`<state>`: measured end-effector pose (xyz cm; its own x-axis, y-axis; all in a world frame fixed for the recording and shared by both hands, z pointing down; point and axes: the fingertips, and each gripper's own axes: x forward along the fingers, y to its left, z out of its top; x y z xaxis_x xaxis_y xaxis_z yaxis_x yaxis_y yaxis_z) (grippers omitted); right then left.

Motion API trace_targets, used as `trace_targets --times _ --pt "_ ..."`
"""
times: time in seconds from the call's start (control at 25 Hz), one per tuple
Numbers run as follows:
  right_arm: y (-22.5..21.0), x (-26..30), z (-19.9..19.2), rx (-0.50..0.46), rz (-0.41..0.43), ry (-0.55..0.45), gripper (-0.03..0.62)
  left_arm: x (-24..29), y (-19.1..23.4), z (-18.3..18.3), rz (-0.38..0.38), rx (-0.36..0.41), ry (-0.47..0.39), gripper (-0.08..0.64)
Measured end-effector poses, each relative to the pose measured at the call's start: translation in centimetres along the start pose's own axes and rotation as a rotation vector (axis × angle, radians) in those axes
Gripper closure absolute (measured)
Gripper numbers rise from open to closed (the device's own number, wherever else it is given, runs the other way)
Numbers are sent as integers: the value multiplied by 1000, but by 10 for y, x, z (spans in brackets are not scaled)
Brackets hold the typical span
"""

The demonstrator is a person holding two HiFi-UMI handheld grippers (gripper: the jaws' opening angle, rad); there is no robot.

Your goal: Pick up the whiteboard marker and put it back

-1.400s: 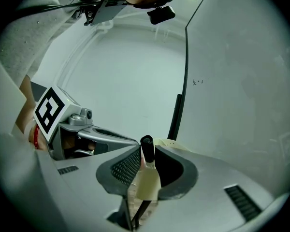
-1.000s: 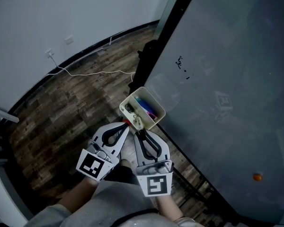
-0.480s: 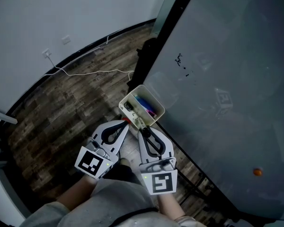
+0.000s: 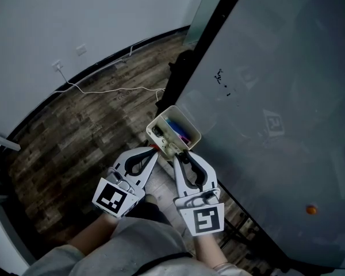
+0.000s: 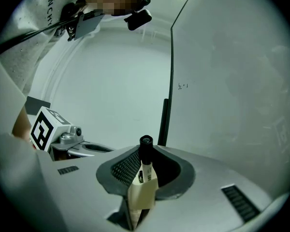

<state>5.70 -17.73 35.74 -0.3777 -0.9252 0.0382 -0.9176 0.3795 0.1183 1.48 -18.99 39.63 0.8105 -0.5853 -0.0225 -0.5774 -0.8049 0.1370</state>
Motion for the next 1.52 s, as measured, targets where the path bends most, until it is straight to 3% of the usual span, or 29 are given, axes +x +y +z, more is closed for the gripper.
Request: trace_targets --times 1.52 --pt "1 -2 42 12 63 -48 511 -6 9 5 38 6 -1 545"
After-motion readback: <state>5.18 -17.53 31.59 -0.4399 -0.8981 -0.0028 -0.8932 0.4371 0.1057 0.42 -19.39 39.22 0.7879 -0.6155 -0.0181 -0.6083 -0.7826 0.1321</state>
